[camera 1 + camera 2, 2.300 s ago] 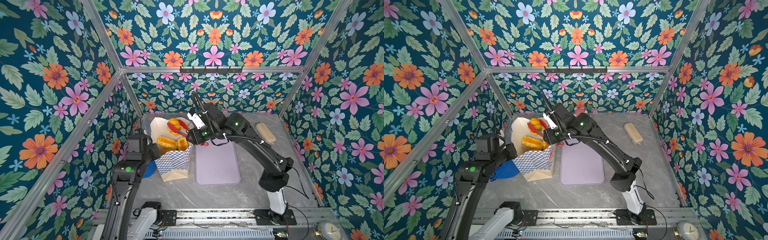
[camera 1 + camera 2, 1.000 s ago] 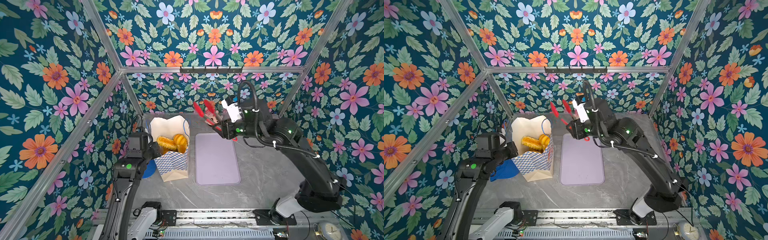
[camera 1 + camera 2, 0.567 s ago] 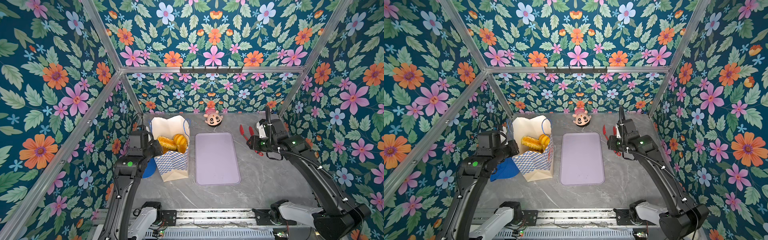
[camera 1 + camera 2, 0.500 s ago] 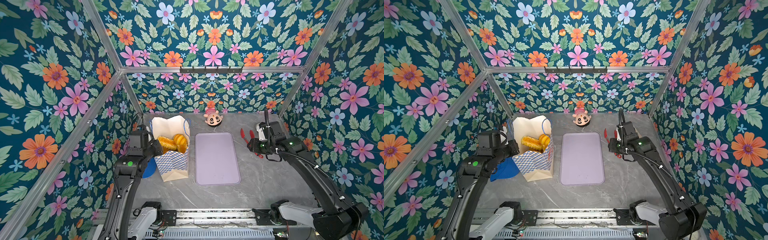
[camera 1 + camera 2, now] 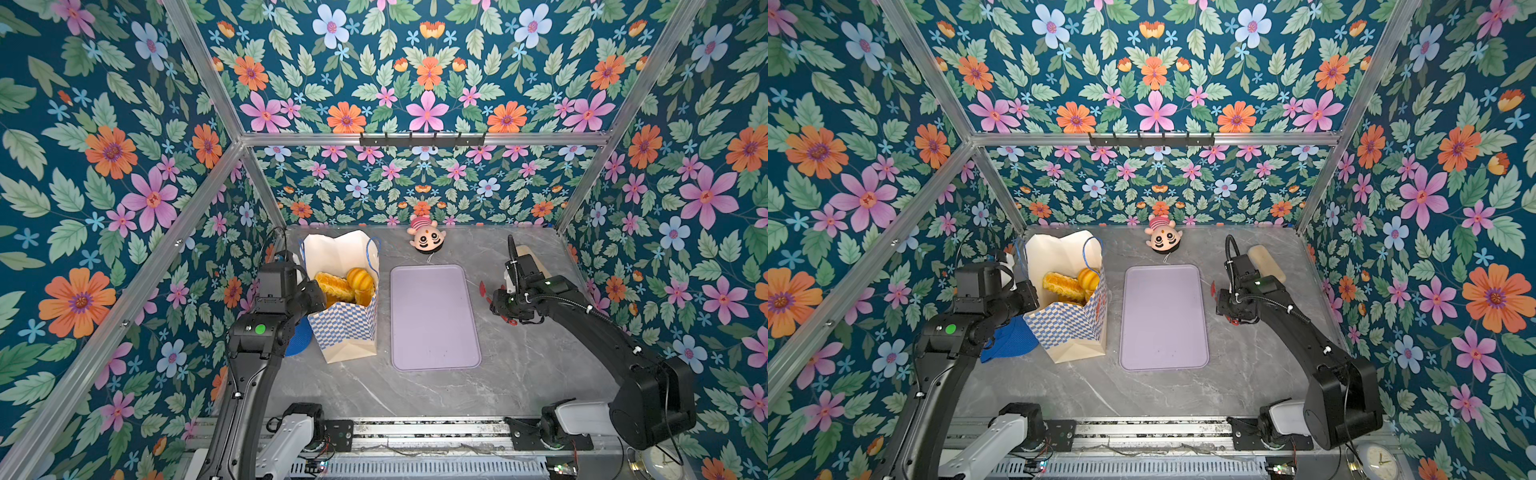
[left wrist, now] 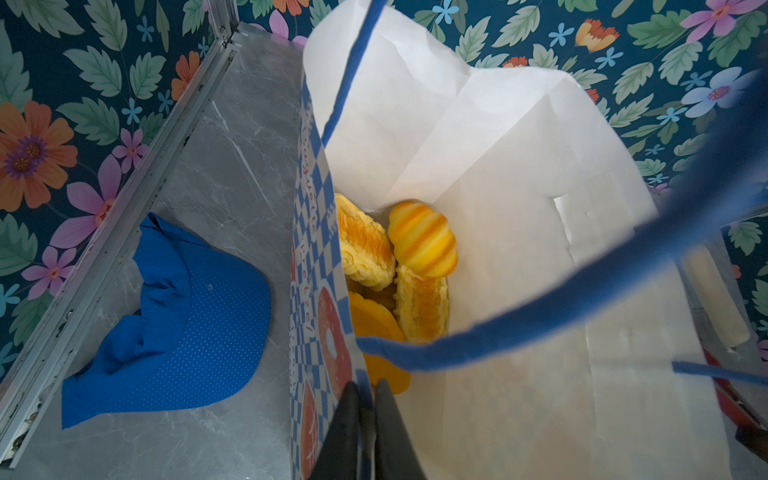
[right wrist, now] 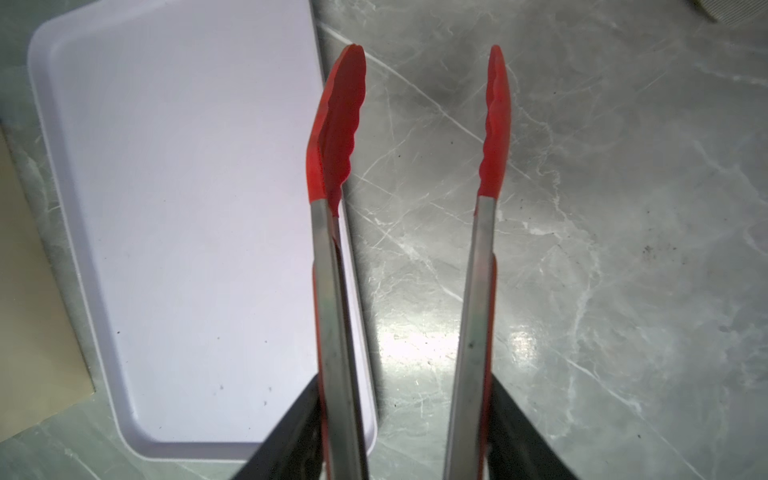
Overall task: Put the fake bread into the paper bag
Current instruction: 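Swing the right gripper back and lay the tongs on the table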
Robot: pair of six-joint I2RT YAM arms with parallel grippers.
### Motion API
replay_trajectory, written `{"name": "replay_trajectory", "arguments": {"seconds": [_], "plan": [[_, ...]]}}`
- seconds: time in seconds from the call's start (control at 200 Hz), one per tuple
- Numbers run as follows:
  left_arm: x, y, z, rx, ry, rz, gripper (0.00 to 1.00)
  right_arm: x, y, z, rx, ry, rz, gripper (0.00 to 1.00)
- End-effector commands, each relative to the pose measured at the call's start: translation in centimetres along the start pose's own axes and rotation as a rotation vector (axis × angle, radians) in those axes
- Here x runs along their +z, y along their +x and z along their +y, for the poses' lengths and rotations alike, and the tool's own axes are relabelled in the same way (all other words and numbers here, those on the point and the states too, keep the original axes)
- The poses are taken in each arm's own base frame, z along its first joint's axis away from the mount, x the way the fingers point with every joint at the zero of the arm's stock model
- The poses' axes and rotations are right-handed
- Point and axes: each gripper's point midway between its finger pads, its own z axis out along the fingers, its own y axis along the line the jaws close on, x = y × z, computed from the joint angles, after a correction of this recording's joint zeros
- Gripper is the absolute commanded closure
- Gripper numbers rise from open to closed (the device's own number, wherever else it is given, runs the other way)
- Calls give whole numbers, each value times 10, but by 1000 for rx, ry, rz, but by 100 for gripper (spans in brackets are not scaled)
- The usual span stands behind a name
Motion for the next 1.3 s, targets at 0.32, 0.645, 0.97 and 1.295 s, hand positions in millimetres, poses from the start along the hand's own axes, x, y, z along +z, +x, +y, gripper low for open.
{"name": "replay_trajectory", "arguments": {"seconds": [0.32,0.645,0.97,1.295], "plan": [[-6,-10,-1,-3,0,-35,83,40,32,-11,103,11,92,41],[-28,-29,-3,10,-13,-73,72,61,53,-26,138,75,176,38],[-42,-41,-4,11,-20,-102,68,60,46,-58,214,159,156,31],[-59,-70,-7,10,-33,-182,34,48,40,-49,222,103,119,20]]}}
